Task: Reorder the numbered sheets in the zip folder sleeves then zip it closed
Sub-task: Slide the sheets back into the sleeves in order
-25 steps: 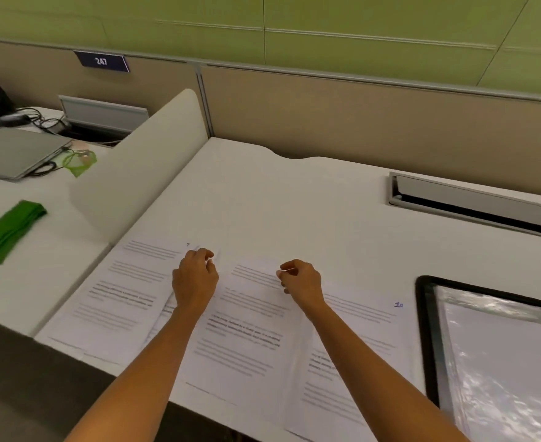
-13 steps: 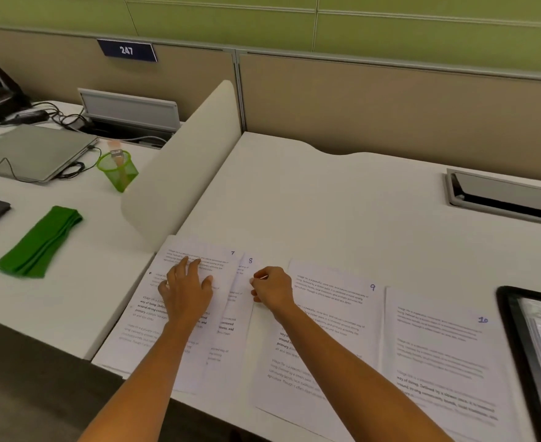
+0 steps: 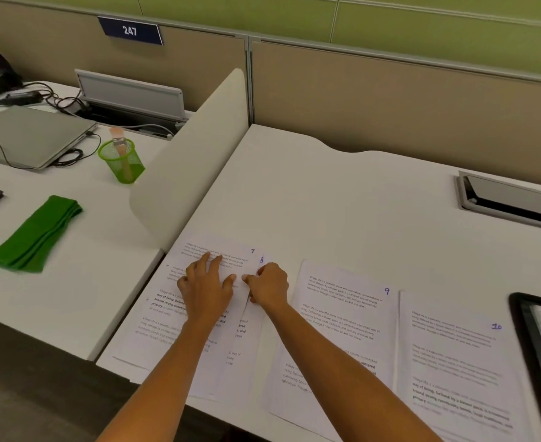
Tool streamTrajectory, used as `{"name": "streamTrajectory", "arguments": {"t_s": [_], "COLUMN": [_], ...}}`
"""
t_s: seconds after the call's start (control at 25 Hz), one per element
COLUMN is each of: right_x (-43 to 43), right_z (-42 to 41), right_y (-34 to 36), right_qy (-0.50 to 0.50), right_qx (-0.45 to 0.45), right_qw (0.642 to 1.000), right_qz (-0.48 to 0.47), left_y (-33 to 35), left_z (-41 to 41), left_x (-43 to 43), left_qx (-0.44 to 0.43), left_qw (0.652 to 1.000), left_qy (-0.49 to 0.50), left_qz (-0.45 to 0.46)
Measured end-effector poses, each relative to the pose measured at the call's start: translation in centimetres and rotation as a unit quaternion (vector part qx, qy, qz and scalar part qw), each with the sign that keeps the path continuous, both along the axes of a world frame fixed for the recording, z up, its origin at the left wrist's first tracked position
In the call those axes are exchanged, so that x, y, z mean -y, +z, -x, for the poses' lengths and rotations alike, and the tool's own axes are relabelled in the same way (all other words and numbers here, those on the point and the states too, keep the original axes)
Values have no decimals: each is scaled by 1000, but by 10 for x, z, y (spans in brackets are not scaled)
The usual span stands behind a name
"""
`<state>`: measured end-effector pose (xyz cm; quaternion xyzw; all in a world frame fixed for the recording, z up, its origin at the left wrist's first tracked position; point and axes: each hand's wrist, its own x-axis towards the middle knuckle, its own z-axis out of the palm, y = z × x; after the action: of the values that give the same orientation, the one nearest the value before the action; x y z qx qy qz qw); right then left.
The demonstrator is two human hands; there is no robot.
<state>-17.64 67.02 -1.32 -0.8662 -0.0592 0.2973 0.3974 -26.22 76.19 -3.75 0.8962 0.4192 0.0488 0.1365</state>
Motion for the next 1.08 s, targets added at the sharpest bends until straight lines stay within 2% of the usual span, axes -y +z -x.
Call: {"name": "streamTrajectory", "arguments": {"t_s": [0.16,0.36,0.52,0.68,0.76,0.92,1.08], "right_x": [-5,-1,16,48,71,126,199], "right_z": [4,5,-2,-25,-43,-77,-108], "right_y": [-2,0,15,31,36,49,63], "right_qy": [-1,-1,-24,-63,-83,-108,-147], "right_qx": [-1,20,-26,-92,-108,-111,-95], "right_qw": [1000,998,988,973,967,958,946], "right_qz": [8,-52,-148,-202,-214,-242,-273], "left_y": [0,10,23,35,42,56,63], "left_z": [1,2,4,-1,-9,-32,-73], "left_x": [-2,-11,-23,-25,-16,22,75], "left_qx": [-1,76,126,133,131,184,263], "left_qw": [1000,996,987,979,979,963,925], "left_qy": [-2,36,96,148,141,107,56], "left_qz": [9,28,5,38,67,165,268]}}
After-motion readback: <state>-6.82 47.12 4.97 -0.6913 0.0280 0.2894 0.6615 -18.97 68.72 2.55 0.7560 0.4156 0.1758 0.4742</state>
